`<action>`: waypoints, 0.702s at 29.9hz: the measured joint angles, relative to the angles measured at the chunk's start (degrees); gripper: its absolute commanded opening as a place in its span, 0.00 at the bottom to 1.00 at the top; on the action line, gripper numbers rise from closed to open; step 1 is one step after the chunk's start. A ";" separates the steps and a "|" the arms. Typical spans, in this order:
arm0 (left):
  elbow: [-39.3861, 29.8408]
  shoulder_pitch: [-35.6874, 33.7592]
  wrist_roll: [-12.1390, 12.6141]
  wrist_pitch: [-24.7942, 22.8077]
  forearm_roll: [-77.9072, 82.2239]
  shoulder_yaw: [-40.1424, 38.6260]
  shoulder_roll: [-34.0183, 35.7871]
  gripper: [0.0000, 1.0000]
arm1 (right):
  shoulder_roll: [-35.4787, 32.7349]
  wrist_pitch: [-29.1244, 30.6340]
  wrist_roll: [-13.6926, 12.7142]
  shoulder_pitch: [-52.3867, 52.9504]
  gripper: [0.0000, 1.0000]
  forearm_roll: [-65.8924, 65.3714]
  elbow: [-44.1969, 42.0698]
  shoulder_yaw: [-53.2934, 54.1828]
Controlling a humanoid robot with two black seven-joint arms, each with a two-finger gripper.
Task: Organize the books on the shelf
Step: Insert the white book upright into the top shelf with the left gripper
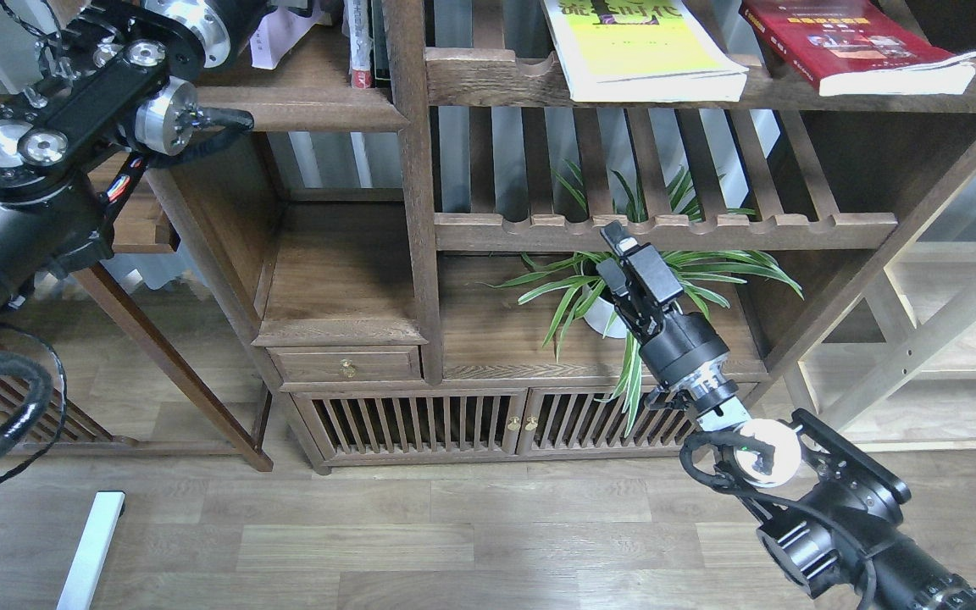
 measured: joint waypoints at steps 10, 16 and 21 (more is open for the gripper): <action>6.82 -2.13 -3.19 0.00 0.01 0.20 -3.08 0.17 | -0.12 0.00 -0.02 -0.80 0.97 0.00 0.00 -0.08; 9.85 -2.44 -4.65 0.24 0.01 0.95 -6.09 0.19 | -0.40 0.00 -0.09 -0.80 0.97 0.00 0.00 -0.12; 10.50 -2.48 -4.96 1.43 0.01 1.81 -7.04 0.30 | -1.12 0.00 -0.09 -0.86 0.97 0.00 0.00 -0.11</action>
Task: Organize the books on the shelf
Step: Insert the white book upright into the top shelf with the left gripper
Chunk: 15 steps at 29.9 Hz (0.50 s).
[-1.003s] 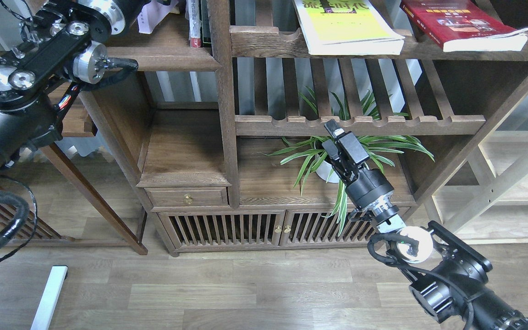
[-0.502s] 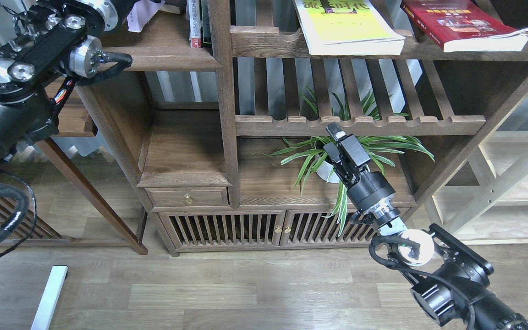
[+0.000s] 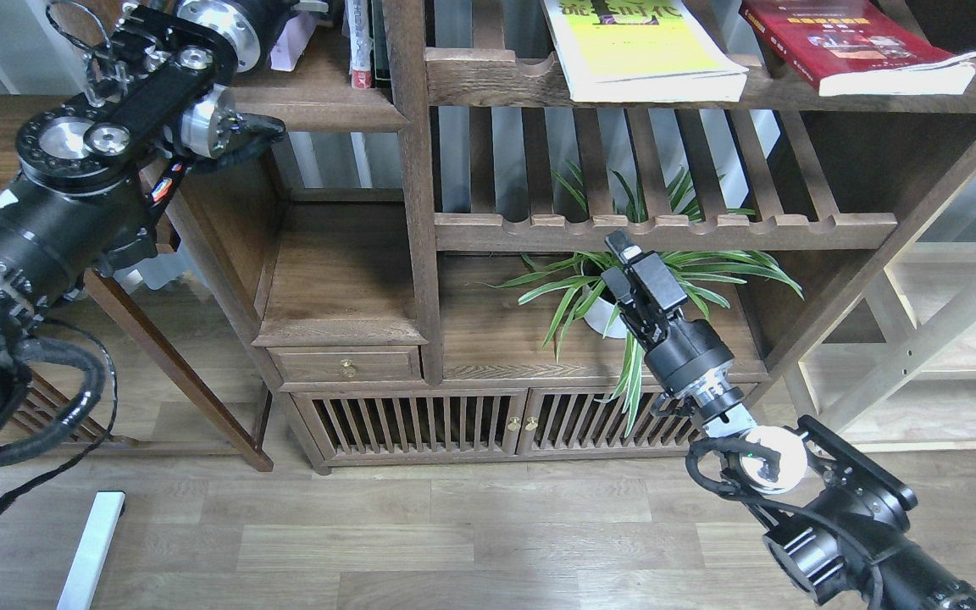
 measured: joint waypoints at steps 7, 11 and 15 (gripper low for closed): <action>0.04 0.01 -0.06 6.04 0.00 3.63 -1.14 0.46 | -0.24 0.00 0.00 -0.92 0.98 0.00 0.00 0.07; 0.02 0.01 -0.06 7.64 -0.08 4.35 -1.54 0.47 | -0.36 0.00 0.00 -0.98 0.98 0.00 0.00 0.07; -0.04 0.00 -0.06 7.80 -0.09 4.41 -1.69 0.48 | -0.41 0.00 0.00 -0.99 0.98 0.00 0.00 0.08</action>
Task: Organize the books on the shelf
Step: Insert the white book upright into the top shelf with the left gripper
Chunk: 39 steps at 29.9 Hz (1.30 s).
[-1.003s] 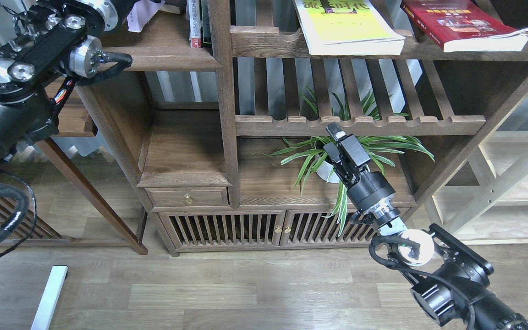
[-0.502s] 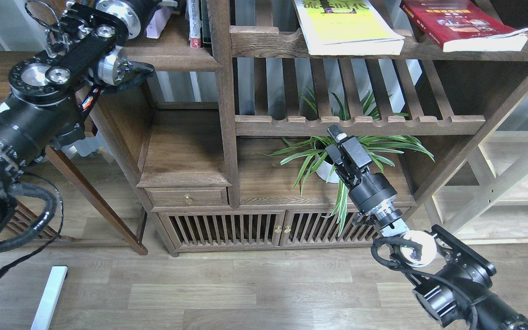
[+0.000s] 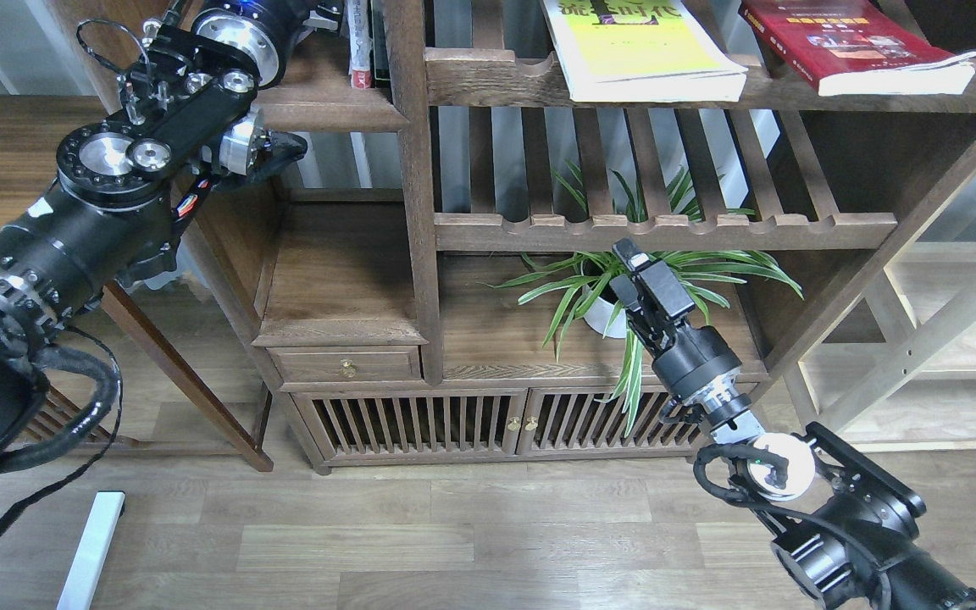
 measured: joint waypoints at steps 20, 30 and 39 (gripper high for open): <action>-0.91 -3.74 -1.71 2.24 -0.53 -1.12 -1.15 0.60 | -0.16 0.00 -0.09 -0.59 0.97 -0.36 0.28 -0.77; -1.03 -5.87 -2.28 3.37 -0.53 -1.26 -0.75 0.60 | -0.19 0.00 -0.09 -2.55 0.97 -1.70 0.87 -0.81; -1.20 -7.27 -2.76 5.18 -0.53 -3.13 -0.52 0.64 | -0.14 0.00 -0.09 -3.02 0.97 -2.00 0.79 -1.10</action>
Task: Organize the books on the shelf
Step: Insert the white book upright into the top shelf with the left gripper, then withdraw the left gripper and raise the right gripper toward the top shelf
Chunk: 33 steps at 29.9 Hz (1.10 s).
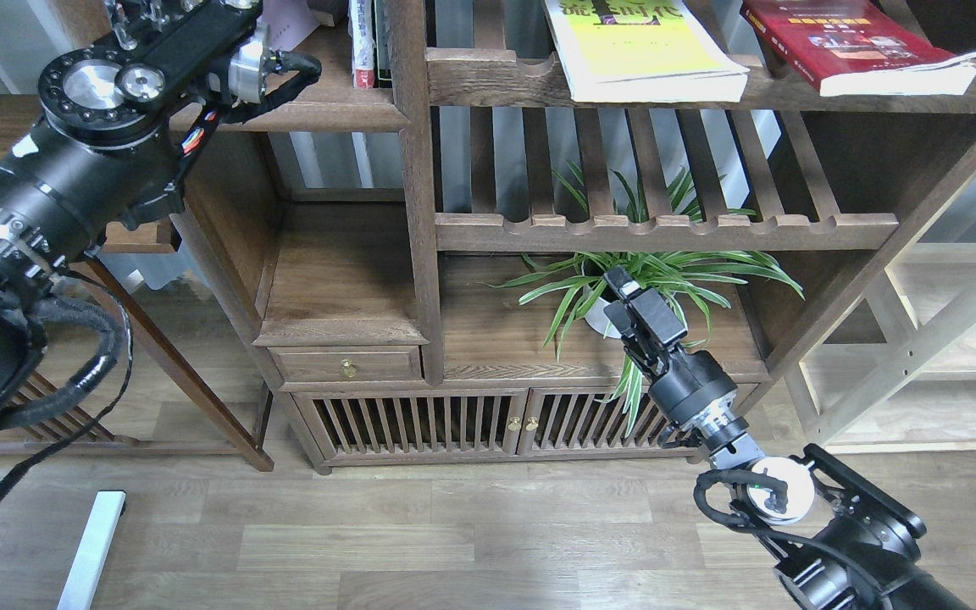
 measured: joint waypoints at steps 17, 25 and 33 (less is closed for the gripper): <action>-5.81 -0.87 0.08 2.27 0.00 -1.74 3.14 0.79 | 0.13 0.00 0.00 -2.23 0.97 -2.76 -0.08 -0.07; -12.30 0.34 0.39 2.27 0.00 -1.56 8.76 0.83 | 0.45 0.00 0.00 -2.59 0.97 -3.74 -0.10 -0.10; -18.50 2.57 0.04 2.27 -0.09 -2.26 10.98 0.86 | 0.97 0.00 0.00 -2.52 0.98 -4.14 -0.43 0.09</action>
